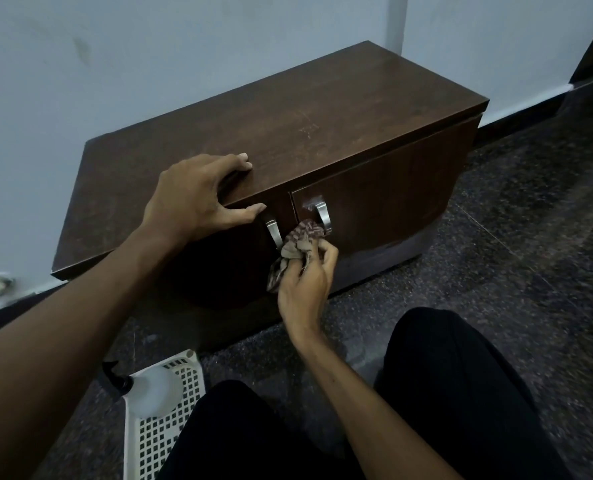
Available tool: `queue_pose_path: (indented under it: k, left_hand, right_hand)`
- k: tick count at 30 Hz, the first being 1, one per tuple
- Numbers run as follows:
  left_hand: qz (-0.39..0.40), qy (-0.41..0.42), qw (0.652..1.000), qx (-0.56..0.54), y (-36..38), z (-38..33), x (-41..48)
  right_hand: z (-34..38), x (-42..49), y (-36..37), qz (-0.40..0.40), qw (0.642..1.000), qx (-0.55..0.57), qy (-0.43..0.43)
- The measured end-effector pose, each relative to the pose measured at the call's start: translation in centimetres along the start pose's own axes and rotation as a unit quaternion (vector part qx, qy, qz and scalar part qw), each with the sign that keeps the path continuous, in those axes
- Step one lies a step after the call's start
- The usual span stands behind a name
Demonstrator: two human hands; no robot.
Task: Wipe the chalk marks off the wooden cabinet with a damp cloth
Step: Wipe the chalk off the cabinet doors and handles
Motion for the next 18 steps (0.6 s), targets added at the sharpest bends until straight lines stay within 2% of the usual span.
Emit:
queue_pose_path:
  k: [4,11,15,18]
  left_hand:
    - [0.003,0.002,1.0,-0.001,0.1,0.0,0.1]
    - [0.006,-0.007,1.0,-0.006,0.2,0.2,0.0]
    - [0.002,-0.009,1.0,-0.01,0.2,0.2,0.0]
    - [0.003,-0.008,1.0,-0.008,0.2,0.2,0.0]
  right_hand:
    - [2.0,0.7,0.1,0.007,0.999,0.0,-0.041]
    - [-1.5,-0.5,-0.4,0.004,0.998,-0.05,-0.033]
    - [0.2,0.2,-0.1,0.002,1.0,0.015,0.009]
    - [1.6,0.6,-0.4,-0.005,0.999,0.03,-0.013]
Point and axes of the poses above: each hand's wrist, its own x-axis towards the middle knuckle, its own y-axis out of the palm, z = x × y, the point moved 4 cm from there along x, towards the middle knuckle, and after that the axes turned 5 degrees about z, right-handed, at the moved point
